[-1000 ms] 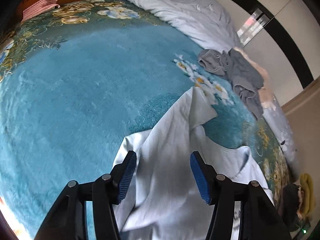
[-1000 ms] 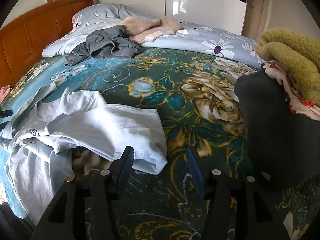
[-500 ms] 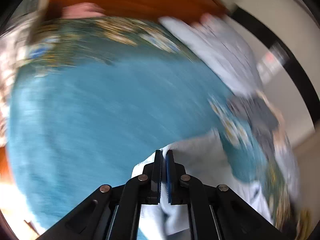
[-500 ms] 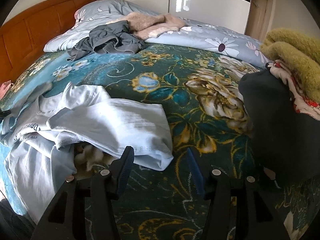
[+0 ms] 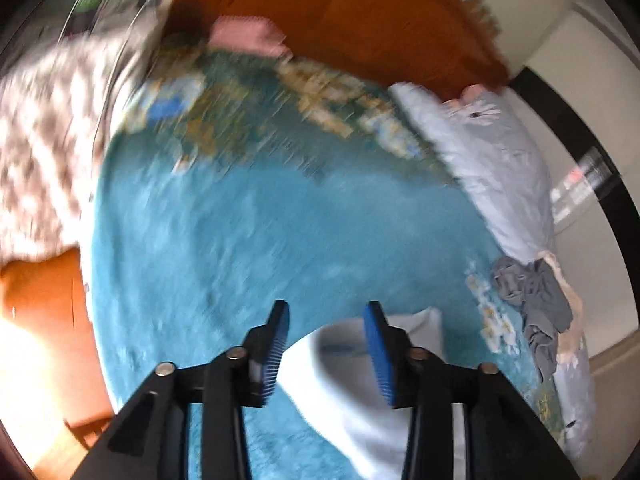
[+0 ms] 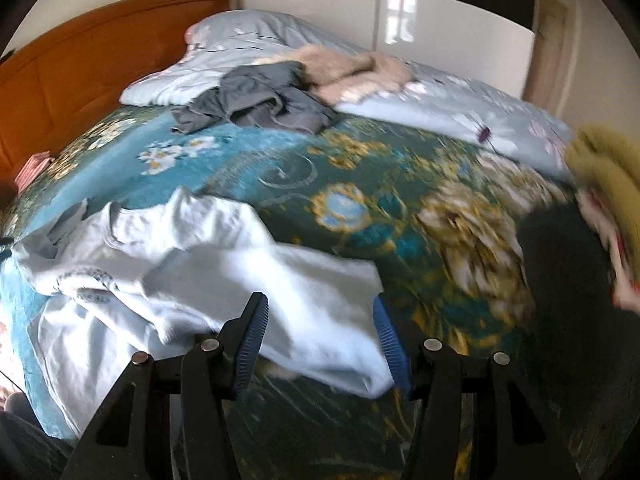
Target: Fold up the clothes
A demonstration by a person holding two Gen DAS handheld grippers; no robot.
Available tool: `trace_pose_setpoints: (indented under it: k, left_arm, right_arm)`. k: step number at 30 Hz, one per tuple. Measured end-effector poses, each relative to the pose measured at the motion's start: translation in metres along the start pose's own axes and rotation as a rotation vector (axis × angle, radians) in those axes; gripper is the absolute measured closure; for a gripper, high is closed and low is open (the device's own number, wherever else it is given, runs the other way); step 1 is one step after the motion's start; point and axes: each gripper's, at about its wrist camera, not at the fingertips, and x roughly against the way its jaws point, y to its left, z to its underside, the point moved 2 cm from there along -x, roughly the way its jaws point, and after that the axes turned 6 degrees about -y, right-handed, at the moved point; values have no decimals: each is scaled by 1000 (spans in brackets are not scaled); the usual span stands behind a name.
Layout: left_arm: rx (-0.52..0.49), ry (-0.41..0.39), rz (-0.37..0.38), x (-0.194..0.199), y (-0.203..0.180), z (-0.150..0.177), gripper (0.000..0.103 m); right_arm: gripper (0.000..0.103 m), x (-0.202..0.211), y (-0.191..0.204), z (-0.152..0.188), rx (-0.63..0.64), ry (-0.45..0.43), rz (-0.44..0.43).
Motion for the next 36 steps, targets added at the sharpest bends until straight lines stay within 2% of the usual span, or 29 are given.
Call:
trace_pose_setpoints:
  k: [2,5,8,12,14,19,26,29,31,33,36]
  left_arm:
    - [-95,-1,55,3,-26,-4,42]
    - [-282,101,182,-12,-77,8,40]
    - [-465,245,239,-44,-116,42,40]
    - [-637,356,222,-82,-138,82,40]
    - [-670,374,196,-95,-139,91,40]
    - [-700,395,154,-117,-131,96,40]
    - [-715,400,197,-108,-125,100,43]
    - [-722,418,220,-103,-124,102,51]
    - [-719,433,238,-100,-123,104,54]
    - [-716,447,256,-98,-122,105,54]
    - [-688,459,266,-100,-121,103,54]
  right_arm:
    - [47,-8,7,-14,10,-1,-65]
    - [47,-31,28,-36,36,19,-143]
    - [47,-60,47,-49,52,65,-185]
    - [47,-112,56,-55,4,197,-246]
    - [47,-129,53,-56,-27,236,-241]
    - [47,-148,50,-60,-38,252,-230]
    - [47,-166,60,-60,17,261,-216]
    - [47,-166,64,-58,36,255,-211]
    - [57,-167,66,-57,48,251,-208]
    - [72,-167,68,-55,61,247,-205]
    - [81,-166,71,-54,72,247,-207]
